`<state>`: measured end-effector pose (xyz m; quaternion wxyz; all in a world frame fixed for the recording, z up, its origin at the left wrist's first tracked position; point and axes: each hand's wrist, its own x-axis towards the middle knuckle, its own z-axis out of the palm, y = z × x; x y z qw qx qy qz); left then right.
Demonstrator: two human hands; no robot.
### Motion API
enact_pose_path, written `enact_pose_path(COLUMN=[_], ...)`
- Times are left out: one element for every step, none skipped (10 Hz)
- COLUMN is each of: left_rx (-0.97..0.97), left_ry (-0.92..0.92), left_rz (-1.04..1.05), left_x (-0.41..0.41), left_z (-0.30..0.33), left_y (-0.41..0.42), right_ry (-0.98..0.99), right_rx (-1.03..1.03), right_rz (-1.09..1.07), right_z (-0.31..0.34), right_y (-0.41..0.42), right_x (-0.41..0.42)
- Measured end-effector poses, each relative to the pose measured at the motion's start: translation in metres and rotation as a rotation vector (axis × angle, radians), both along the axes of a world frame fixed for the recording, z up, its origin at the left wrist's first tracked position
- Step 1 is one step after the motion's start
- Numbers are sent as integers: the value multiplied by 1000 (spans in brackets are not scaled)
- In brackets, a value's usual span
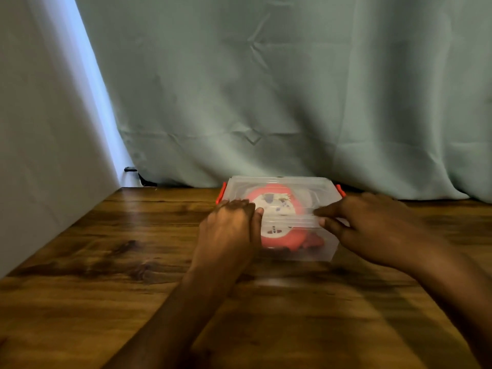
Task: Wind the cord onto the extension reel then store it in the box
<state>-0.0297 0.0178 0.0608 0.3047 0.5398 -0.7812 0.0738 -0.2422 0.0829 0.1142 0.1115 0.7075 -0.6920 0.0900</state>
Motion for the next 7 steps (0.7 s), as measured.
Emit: enact_pose_path(left_rx=[-19,-46,-23,66,158,215,34], left_ry=[-11,-47,-133,-189,-244,-207,-32], left_rz=[-22,-45,0,51,28,-17,-9], left_x=[-13,-19,-26,-32,-32,-23,-12], left_z=[-7,-14,-19,-22,-14,-1,19], left_y=[-34,-76,-106,-121,-121,-104,-89], right_ry=[-10,-118,-201,-234,-256,-232,-231], right_rx=[-126,-224,-238,-222,-187,-126,-237], right_rz=[-92,-54,-12,-33,-66,-64,-18], right_z=[-22,-48,-56,-55,-53,-43,-23], right_y=[-39,-74,-100,-112,-110,-104,-105], right_x=[-5,-8,-11,-4,2,2,-5])
